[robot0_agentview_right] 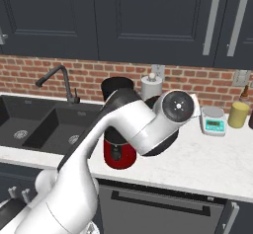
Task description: Close the lid blender by securely placing the lid on top.
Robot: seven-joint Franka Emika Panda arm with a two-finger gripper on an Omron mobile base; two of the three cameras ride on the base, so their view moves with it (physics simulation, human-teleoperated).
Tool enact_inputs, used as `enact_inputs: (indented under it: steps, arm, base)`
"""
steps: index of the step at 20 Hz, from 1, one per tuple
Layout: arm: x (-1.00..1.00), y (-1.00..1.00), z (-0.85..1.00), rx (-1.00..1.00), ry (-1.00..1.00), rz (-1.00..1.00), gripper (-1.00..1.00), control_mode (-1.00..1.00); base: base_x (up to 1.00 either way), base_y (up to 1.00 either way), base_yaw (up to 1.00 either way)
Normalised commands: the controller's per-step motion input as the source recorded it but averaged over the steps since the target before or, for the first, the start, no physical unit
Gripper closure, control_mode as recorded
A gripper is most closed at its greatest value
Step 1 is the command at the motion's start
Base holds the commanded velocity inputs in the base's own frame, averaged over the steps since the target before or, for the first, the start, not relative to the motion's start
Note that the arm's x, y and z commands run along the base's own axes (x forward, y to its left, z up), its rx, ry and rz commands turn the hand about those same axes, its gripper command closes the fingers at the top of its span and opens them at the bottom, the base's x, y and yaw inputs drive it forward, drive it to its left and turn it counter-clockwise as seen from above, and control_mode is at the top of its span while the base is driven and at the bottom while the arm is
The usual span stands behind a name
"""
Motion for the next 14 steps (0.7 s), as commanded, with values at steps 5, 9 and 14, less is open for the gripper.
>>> enact_inputs:
  steps: [5,9,14]
  arm:
    - [0.00,0.50,0.35,0.00,-0.05,0.00,1.00,-1.00]
    - [0.00,0.36,0.58,0.00,0.00,0.00,1.00,-1.00]
    - [0.00,0.30,0.61,0.00,0.00,0.02,1.00,-1.00]
  base:
    - [0.00,0.00,0.00]
    - [0.00,0.00,0.00]
    - [0.00,0.00,0.00]
